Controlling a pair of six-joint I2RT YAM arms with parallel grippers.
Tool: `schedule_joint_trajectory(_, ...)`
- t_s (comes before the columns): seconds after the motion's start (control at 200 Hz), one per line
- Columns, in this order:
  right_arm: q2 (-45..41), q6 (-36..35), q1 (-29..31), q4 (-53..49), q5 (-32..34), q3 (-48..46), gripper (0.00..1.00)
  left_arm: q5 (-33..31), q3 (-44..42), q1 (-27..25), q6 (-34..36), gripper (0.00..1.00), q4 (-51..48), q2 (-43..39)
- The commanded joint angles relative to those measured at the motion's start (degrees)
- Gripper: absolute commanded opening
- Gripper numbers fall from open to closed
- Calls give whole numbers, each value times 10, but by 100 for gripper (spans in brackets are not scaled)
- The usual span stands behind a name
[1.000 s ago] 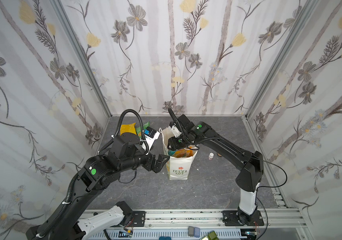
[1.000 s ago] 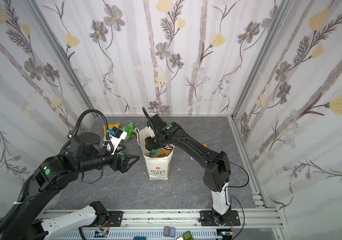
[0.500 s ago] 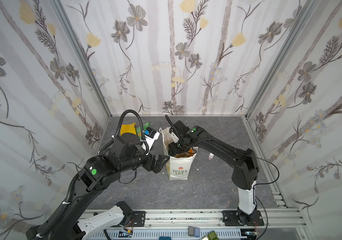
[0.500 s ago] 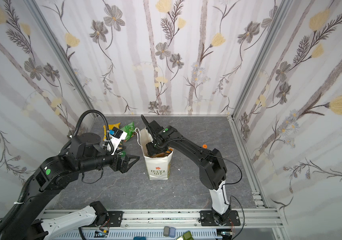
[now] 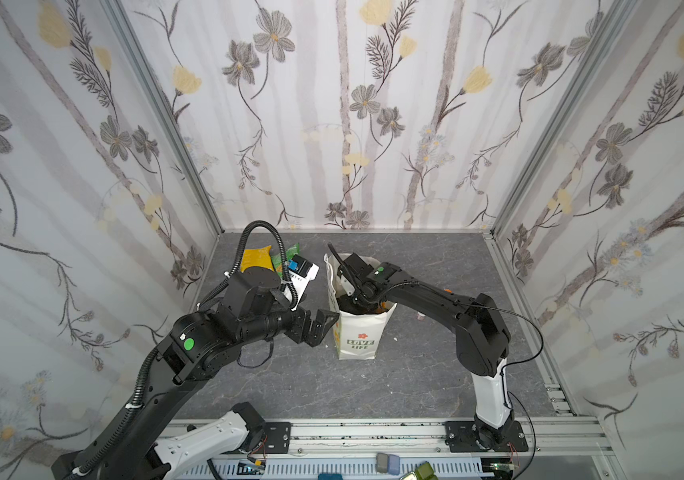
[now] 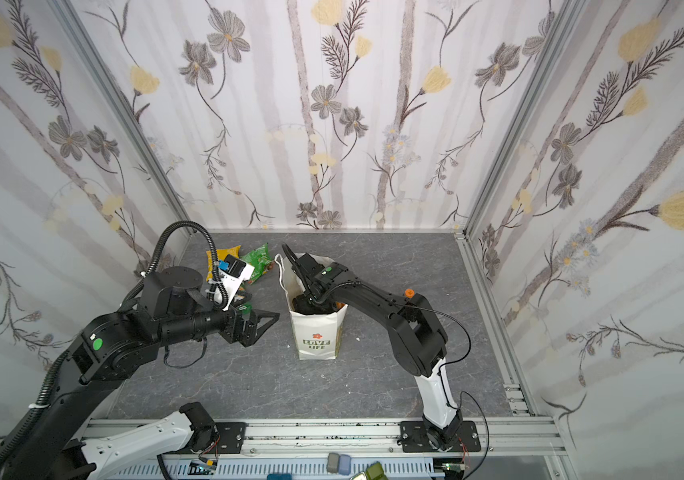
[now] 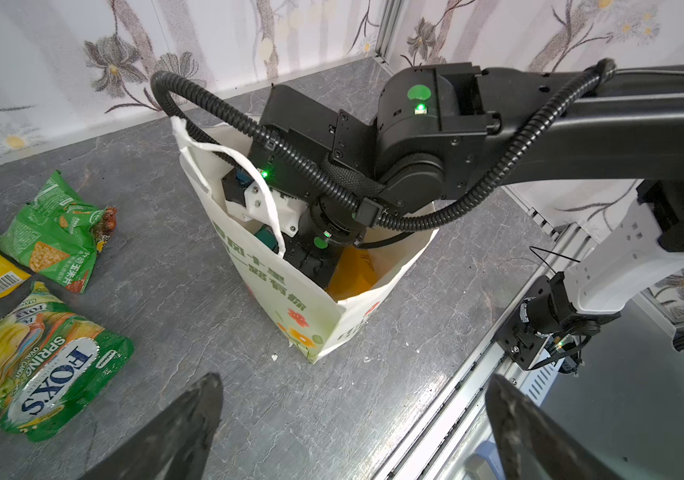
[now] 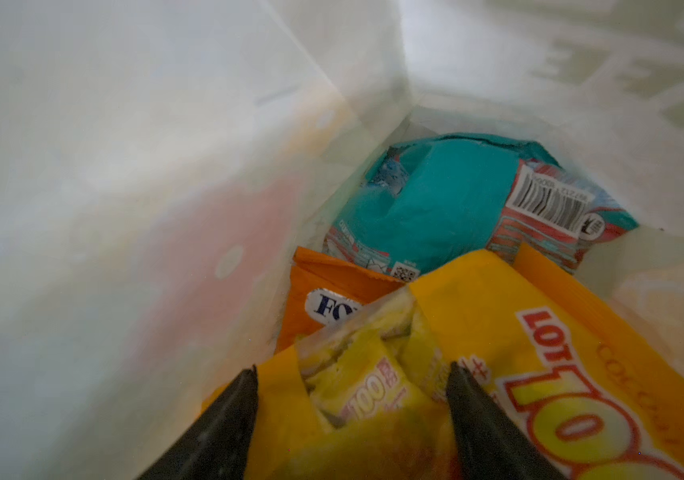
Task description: Take the snacks out of the paper bag
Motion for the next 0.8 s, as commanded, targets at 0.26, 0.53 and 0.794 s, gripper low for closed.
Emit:
schedule_joint_trajectory(0.26,38,1,21,15,-19,-32,81,3,-4,0,-6,100,17,-3)
schedule_joint_trajectory(0.53,45,0,22,15,-35,-36,58,2,-9,0,-6,100,19,-6)
schedule_joint_trajectory(0.794,27,1,20,15,-36,-28,19,0,-14,0,-6,100,21,-7)
